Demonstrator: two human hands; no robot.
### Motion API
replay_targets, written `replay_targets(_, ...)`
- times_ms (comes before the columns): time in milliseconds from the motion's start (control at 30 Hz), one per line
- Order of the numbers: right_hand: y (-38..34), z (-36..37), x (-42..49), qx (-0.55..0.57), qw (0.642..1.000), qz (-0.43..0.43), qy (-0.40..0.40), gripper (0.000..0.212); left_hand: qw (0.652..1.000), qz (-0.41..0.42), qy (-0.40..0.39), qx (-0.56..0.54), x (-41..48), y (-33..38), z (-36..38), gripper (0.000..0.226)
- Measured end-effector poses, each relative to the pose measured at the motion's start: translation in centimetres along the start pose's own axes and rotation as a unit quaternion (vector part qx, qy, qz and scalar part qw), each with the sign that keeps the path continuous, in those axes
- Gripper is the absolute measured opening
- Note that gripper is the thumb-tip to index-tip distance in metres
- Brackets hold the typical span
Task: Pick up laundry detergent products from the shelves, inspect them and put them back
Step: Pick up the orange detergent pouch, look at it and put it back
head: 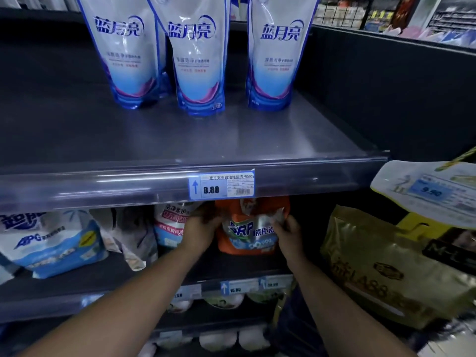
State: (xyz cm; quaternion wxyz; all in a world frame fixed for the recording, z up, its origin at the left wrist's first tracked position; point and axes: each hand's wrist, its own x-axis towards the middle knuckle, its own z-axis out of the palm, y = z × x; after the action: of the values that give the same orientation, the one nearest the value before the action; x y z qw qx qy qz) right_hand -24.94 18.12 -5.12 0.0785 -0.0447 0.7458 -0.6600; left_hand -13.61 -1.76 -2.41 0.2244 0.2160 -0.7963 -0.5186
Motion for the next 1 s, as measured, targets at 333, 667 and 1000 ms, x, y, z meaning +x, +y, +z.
replay_targets(333,-1.4,-0.4,-6.1,0.001,1.000,-0.025,-0.002,0.009,0.995,-0.008,0.026,-0.097,-3.0,0.0,-2.6,0.016)
replay_targets(667,-4.5,-2.0,-18.5,0.071,0.996,-0.031,-0.033,0.010,0.972,-0.038,-0.010,-0.233,-13.1,0.5,-9.3,0.039)
replay_targets(1000,-4.4,2.9,-30.1,0.123,0.991,0.038,-0.028,0.032,0.909,-0.197,-0.065,-0.361,-21.7,-0.5,-14.3,0.046)
